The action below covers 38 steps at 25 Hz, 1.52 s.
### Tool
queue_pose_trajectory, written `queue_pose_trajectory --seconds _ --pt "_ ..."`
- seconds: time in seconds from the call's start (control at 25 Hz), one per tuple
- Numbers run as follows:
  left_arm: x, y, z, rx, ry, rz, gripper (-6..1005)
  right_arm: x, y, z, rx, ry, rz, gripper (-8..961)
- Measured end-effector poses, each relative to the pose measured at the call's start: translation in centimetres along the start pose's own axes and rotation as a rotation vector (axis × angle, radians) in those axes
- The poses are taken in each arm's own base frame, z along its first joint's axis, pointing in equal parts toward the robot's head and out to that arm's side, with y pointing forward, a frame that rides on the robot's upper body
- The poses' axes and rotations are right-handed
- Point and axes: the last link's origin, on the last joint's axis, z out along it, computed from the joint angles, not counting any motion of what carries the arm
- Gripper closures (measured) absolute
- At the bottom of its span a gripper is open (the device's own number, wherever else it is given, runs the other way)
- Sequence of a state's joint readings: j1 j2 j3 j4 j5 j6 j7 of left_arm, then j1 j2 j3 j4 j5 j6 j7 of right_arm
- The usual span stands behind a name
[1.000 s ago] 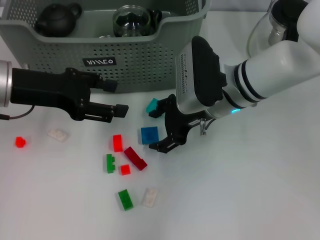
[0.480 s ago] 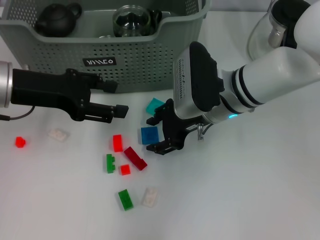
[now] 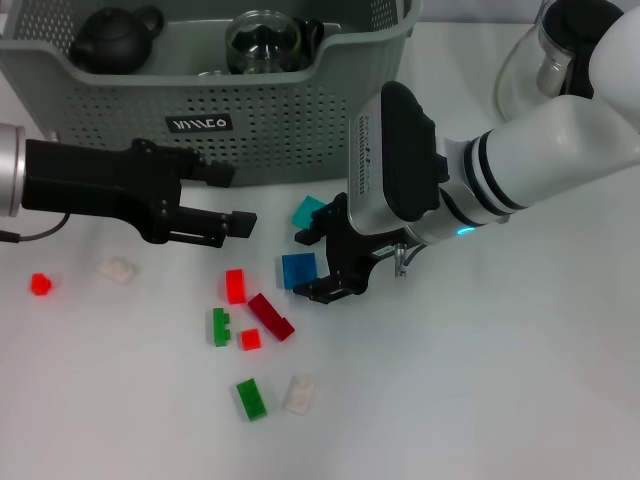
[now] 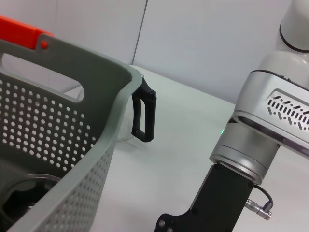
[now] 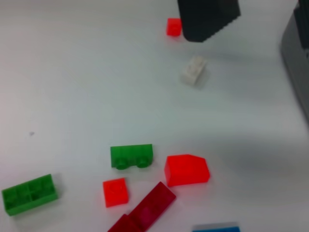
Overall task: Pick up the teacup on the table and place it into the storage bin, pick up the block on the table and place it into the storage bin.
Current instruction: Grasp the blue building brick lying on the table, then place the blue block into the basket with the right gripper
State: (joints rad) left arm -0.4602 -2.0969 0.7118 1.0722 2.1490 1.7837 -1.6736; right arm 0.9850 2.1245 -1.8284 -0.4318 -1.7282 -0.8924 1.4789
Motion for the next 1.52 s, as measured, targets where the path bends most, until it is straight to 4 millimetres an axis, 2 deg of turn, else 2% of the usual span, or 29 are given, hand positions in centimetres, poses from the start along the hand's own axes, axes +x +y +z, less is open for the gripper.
queue_pose_trajectory --seconds 0.52,0.72,0.92,1.08,1.32,1.52 --pt "0.0 -0.1 0.0 0.009 0.002 -0.001 244 0.0 0.0 0.0 0.002 -0.007 0.017 287" --pt "-0.1 -0.1 0.0 0.011 0.002 -0.002 244 0.0 0.0 0.0 0.000 -0.007 0.025 446" --pt "0.0 -0.1 -0.1 0.012 0.006 -0.002 244 -0.1 0.0 -0.1 -0.006 -0.008 0.029 534" --pt "0.0 -0.2 -0.2 0.015 0.005 -0.001 244 -0.1 0.0 -0.3 -0.013 -0.009 0.045 535" --pt "-0.5 -0.2 -1.1 0.020 -0.015 -0.020 244 0.1 0.3 -0.7 -0.043 -0.022 0.079 535" --pt "-2.4 -0.3 -3.3 0.066 -0.047 -0.077 245 -0.3 0.9 -1.3 -0.064 -0.065 0.102 536"
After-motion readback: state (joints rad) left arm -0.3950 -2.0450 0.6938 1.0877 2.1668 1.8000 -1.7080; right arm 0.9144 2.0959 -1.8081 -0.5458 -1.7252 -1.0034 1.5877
